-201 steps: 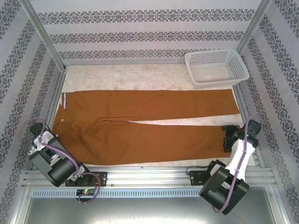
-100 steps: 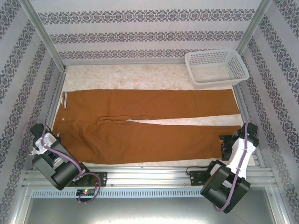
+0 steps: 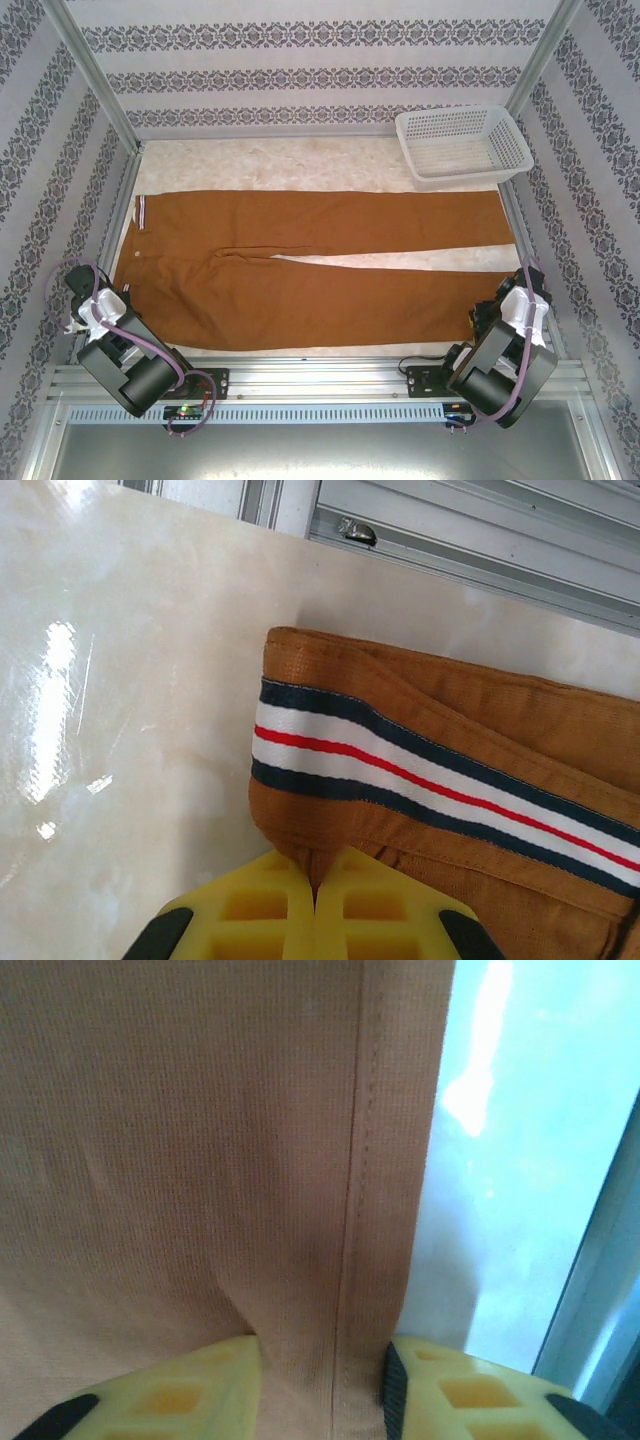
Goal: Roll up the long pants
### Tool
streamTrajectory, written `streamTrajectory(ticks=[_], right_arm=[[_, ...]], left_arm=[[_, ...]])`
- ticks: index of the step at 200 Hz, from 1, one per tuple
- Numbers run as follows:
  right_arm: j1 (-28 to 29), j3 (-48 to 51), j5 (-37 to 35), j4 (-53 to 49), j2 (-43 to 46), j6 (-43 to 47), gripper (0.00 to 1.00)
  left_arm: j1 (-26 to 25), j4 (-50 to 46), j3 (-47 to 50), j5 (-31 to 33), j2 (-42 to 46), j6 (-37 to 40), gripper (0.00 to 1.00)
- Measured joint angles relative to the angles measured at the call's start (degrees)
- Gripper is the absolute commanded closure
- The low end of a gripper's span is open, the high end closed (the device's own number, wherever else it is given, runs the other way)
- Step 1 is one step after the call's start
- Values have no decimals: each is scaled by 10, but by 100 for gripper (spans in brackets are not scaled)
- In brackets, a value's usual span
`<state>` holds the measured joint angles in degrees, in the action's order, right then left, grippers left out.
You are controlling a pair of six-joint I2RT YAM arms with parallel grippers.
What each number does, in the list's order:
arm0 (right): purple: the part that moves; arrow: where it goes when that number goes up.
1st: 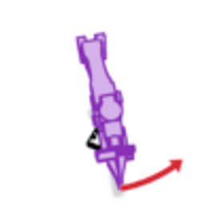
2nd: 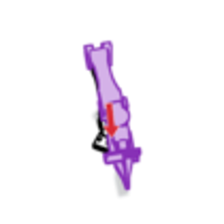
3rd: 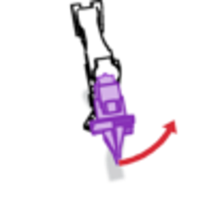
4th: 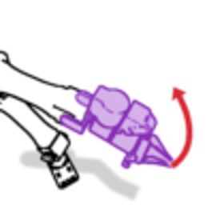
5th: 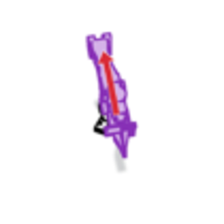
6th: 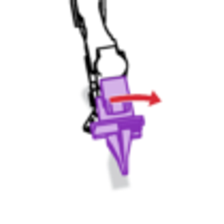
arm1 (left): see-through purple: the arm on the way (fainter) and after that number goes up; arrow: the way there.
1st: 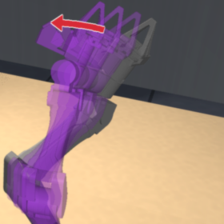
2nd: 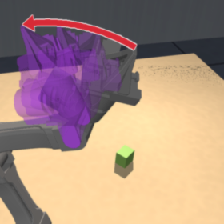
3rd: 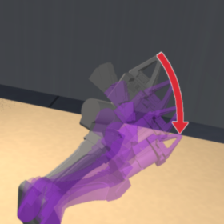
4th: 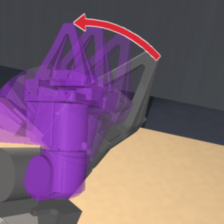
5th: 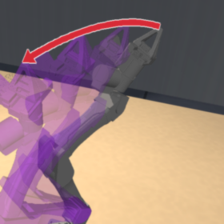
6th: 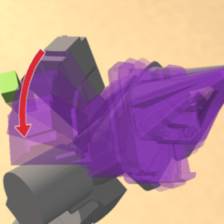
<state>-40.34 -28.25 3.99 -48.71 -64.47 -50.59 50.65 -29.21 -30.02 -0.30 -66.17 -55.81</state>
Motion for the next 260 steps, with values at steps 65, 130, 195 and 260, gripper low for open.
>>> streamTrajectory(ticks=[65, 130, 195, 260], right_arm=[[28, -9, -17, 15, -10, -3, 100], [30, -33, 7, 2, 42, 20, 100], [35, -204, 76, -11, 19, 73, 100], [41, -346, 162, -35, -127, 132, 100]], left_arm=[[0, -11, 0, -2, 16, 0, 100], [0, -76, -52, -16, 39, 3, 100], [0, -145, -142, -107, 60, 2, 100], [-4, -212, -241, -130, 56, 4, 100]])
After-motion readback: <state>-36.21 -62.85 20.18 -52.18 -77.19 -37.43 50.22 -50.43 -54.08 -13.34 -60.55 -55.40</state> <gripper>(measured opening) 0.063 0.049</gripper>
